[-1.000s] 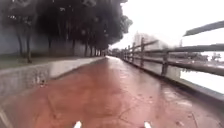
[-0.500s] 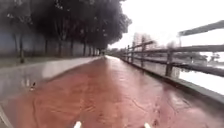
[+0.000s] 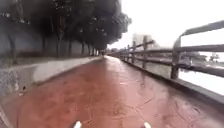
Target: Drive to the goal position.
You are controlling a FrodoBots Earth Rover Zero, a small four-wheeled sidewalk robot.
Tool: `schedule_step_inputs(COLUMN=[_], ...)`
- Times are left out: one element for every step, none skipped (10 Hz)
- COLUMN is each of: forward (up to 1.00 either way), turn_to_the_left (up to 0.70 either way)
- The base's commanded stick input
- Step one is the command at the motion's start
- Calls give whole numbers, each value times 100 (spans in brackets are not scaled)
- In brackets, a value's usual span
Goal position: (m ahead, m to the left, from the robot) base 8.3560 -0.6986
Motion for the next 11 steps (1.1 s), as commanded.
schedule_step_inputs(forward=[50, 50, 50, 50, 50, 50, 50, 50, 50, 50, 50], turn_to_the_left=[4, 4, 4, 4, 11, 40, 50, 19, 2, 3, 1])
